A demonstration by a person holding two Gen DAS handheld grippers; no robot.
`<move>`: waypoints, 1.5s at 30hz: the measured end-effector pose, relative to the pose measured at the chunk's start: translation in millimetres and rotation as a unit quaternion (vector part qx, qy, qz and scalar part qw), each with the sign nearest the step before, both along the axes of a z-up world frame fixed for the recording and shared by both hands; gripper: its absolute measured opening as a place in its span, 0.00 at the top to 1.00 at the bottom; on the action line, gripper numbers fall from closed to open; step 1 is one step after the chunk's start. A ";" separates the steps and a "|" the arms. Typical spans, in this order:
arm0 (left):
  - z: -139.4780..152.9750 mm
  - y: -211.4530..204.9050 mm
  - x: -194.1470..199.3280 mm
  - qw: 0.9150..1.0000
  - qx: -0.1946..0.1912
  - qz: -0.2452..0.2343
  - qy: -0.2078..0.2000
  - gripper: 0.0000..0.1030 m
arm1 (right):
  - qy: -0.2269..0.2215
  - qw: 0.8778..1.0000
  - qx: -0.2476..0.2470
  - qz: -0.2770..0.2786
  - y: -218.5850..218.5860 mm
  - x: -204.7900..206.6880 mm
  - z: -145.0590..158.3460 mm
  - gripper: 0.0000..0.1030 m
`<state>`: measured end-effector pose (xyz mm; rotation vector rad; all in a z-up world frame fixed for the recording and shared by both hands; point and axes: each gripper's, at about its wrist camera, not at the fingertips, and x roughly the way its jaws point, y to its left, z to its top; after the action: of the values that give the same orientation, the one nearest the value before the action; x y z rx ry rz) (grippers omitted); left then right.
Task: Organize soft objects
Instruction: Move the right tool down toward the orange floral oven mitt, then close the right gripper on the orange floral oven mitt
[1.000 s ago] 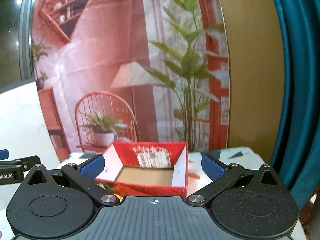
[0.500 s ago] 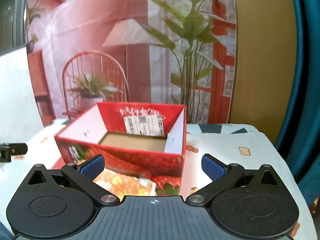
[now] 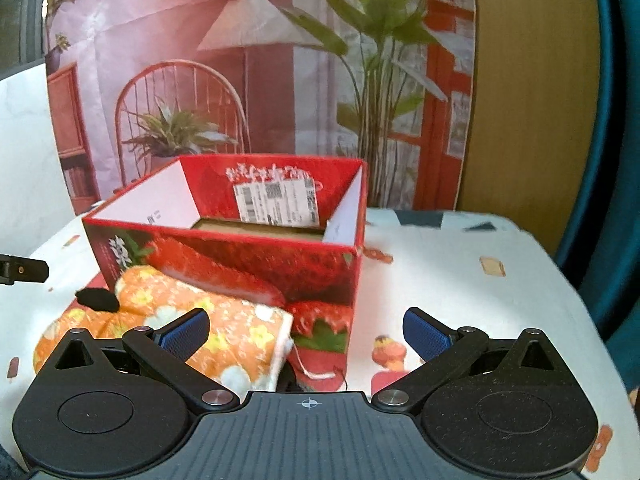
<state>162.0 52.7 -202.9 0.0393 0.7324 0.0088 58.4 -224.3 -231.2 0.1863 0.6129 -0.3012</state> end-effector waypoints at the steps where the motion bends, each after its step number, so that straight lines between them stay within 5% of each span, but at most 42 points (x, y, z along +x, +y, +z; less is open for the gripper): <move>1: -1.5 0.2 0.3 1.000 -0.001 0.000 0.003 0.00 | 0.003 1.000 0.006 0.001 -1.0 0.5 -2.9 0.00; 7: -8.9 1.2 0.9 0.999 -0.041 -0.020 0.020 0.10 | 0.014 0.999 0.032 0.021 1.9 1.7 -15.8 0.01; 14: -17.6 -16.1 -2.9 0.992 -0.083 -0.081 0.054 0.24 | 0.040 0.996 0.063 0.057 11.5 13.5 -28.4 0.19; 23: -38.9 -20.8 1.5 0.983 -0.136 -0.097 0.071 0.34 | 0.051 0.991 0.094 0.079 14.3 27.4 -39.4 0.22; 25: -39.2 -24.8 2.1 0.984 -0.130 -0.103 0.072 0.45 | 0.051 0.990 0.100 0.081 13.4 29.1 -40.8 0.24; 35: -40.3 -29.4 2.9 0.984 -0.120 -0.109 0.079 0.51 | 0.053 0.987 0.117 0.091 13.8 34.1 -41.5 0.30; 45: -31.5 -27.4 -0.7 0.985 -0.111 -0.111 0.066 0.74 | 0.047 0.988 0.112 0.093 15.3 33.1 -33.8 0.43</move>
<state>161.4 25.3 -234.4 -0.0934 0.8541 -0.2910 91.5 -209.0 -265.0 0.3294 0.7526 -0.0601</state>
